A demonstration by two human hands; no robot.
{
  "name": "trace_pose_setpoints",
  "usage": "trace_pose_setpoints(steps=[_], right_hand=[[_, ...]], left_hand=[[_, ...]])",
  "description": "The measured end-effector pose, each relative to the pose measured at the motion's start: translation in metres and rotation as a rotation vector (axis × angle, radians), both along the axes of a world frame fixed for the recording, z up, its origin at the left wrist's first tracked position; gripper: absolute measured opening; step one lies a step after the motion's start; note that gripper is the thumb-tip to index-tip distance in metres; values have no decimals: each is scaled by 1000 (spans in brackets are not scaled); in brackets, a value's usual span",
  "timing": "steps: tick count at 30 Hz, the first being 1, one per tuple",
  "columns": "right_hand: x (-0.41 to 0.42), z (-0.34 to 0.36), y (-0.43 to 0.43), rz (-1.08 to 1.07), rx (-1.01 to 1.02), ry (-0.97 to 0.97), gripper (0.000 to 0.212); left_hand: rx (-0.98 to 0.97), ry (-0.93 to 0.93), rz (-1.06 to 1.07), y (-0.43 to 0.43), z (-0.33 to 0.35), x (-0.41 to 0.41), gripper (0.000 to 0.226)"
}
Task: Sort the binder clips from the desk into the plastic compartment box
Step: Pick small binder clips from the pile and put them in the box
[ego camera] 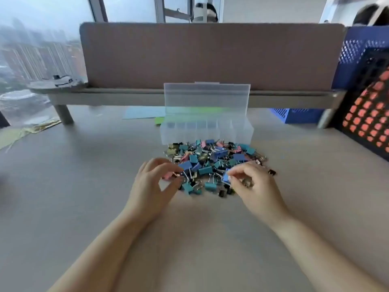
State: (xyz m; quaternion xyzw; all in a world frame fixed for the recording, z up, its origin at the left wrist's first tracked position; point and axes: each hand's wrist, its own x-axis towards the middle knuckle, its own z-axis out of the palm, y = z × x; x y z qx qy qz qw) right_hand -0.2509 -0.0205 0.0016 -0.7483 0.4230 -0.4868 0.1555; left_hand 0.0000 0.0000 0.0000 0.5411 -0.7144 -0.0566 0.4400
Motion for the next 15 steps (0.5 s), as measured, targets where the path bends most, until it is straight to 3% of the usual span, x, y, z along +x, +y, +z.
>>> trace_pose_setpoints(steps=[4, 15], right_hand=[[8, -2, 6, -69, -119, 259, 6], [7, -8, 11, -195, -27, 452, 27]], left_hand=[[59, -87, 21, 3, -1, -5, 18], [97, -259, 62, 13, 4, -17, 27]])
